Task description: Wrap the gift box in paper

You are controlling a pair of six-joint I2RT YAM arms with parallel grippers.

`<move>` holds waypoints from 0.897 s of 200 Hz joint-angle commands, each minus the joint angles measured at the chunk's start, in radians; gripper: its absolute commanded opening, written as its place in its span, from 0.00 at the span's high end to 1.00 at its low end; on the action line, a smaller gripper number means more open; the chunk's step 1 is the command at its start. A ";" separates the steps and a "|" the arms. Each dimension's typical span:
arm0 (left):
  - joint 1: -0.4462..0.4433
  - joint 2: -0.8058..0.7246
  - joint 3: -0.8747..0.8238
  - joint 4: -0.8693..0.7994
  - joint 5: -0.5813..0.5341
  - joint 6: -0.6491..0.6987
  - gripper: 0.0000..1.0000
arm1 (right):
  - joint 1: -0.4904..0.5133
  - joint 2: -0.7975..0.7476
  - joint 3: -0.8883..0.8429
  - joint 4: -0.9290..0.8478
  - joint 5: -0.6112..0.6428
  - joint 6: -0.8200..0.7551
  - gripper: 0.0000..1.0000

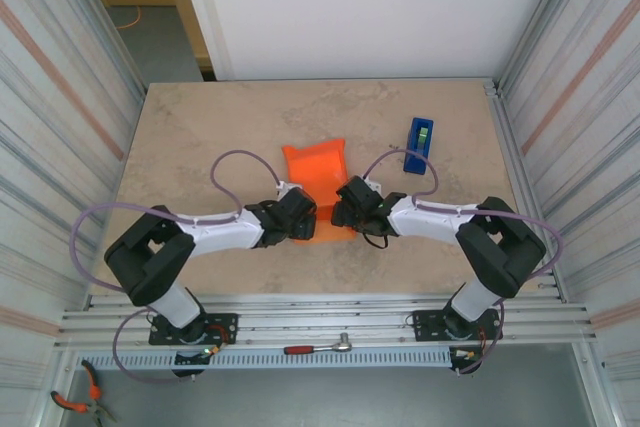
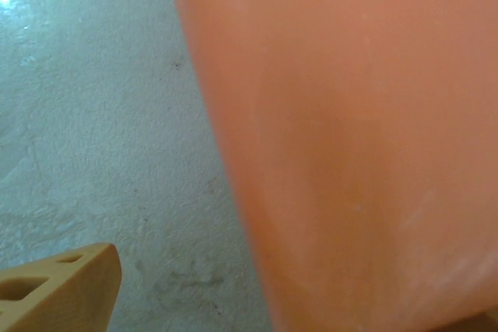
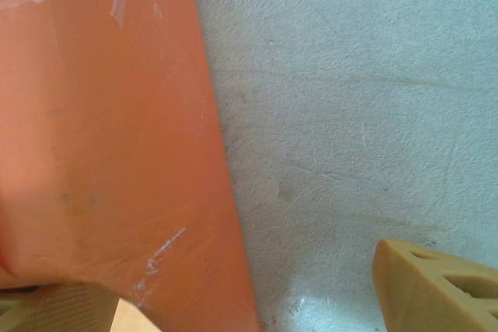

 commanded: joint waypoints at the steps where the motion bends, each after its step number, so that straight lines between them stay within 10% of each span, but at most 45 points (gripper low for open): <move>1: -0.010 0.015 0.031 -0.044 -0.062 -0.025 0.13 | 0.015 0.020 0.038 -0.037 0.061 0.020 0.21; 94: -0.023 0.032 0.053 -0.061 -0.076 -0.021 0.13 | 0.074 0.085 0.084 -0.056 0.080 0.019 0.46; 179: -0.030 0.040 0.062 -0.064 -0.080 -0.020 0.13 | 0.077 0.031 0.037 -0.053 0.095 0.066 0.50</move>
